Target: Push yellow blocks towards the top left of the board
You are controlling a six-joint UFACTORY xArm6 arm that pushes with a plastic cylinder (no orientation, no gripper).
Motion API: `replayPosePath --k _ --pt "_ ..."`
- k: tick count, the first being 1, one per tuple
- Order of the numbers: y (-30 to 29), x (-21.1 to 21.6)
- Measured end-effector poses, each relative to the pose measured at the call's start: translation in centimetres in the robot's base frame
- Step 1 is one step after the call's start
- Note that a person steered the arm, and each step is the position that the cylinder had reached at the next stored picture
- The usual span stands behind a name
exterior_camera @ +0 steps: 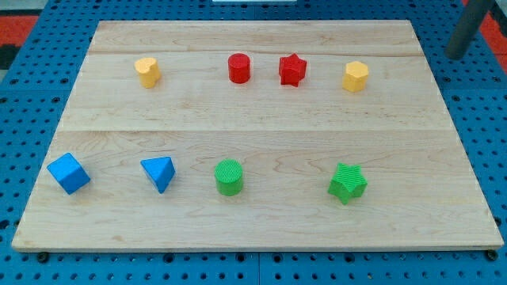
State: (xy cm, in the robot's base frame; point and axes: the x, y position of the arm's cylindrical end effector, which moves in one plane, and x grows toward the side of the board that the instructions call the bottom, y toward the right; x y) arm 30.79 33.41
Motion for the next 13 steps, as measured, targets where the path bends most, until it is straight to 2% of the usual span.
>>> replayPosePath --k 3,4,6,8,10,12,13 --pt "-6.1 -1.3" --pt "-12.6 -1.1" --pt "-17.4 5.1" --pt "-30.9 5.4" --pt "-35.5 10.6" --pt "-42.8 4.3" --pt "-46.2 4.9"
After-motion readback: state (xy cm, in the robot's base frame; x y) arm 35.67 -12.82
